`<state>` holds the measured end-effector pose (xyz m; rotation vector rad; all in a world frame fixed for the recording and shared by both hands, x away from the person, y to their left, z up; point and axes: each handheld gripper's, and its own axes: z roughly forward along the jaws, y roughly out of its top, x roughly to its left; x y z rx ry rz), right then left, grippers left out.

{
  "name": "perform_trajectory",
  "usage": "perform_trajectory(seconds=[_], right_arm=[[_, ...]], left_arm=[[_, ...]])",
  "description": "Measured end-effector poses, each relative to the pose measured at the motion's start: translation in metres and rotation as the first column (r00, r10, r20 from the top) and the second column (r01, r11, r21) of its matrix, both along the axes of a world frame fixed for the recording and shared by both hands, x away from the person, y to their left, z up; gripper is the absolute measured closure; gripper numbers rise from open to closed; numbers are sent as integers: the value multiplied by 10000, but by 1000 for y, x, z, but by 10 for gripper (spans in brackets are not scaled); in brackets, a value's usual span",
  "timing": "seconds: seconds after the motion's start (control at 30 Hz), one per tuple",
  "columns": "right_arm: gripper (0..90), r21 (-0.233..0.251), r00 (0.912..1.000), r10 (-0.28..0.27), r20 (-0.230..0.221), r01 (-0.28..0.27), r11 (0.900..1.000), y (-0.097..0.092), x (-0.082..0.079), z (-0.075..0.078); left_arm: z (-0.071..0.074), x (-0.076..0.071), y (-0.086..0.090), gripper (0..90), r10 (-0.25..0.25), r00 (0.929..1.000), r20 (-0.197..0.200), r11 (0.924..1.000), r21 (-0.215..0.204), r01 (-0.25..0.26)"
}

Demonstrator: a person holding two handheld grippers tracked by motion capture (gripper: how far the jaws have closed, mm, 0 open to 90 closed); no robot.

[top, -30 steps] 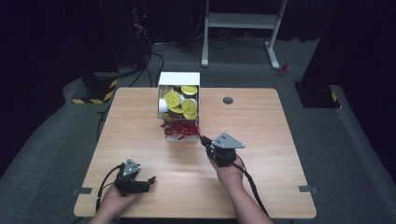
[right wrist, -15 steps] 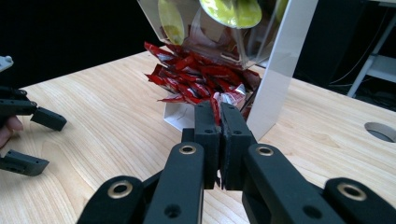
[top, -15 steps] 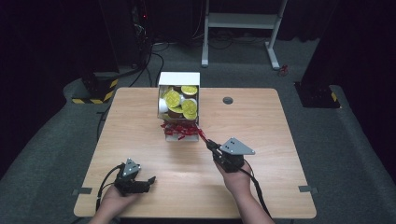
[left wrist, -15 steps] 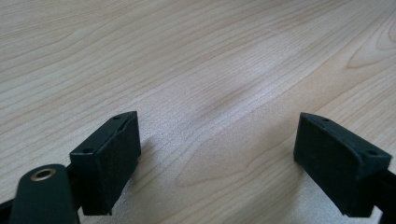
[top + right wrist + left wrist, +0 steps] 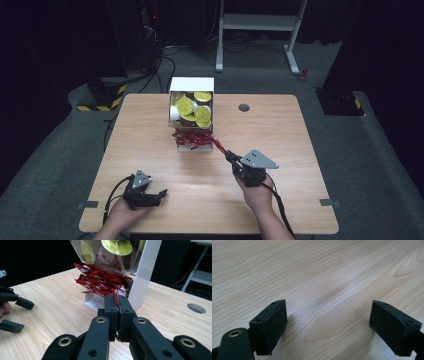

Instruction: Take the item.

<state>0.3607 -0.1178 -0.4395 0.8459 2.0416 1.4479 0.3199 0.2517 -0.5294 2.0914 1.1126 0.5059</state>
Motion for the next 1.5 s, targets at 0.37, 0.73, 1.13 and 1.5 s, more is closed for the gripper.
perform_trajectory(seconds=[0.37,0.73,1.13,1.5], right_arm=[[885,182,9997,-137,192,133,9997,-12,-7,8],[885,274,9991,-250,335,241,9993,-22,-8,17],[885,247,9981,-553,282,546,9982,-34,0,15],[885,336,9951,-958,243,949,9949,-51,9,15]], left_arm=[[0,0,-1,150,-33,10000,-33,10000,-75,33],[0,2,-2,147,-12,10000,-32,10000,-47,12],[0,2,-3,144,-5,10000,-47,10000,-50,5],[0,2,-2,136,93,10000,-33,10000,33,-93]])
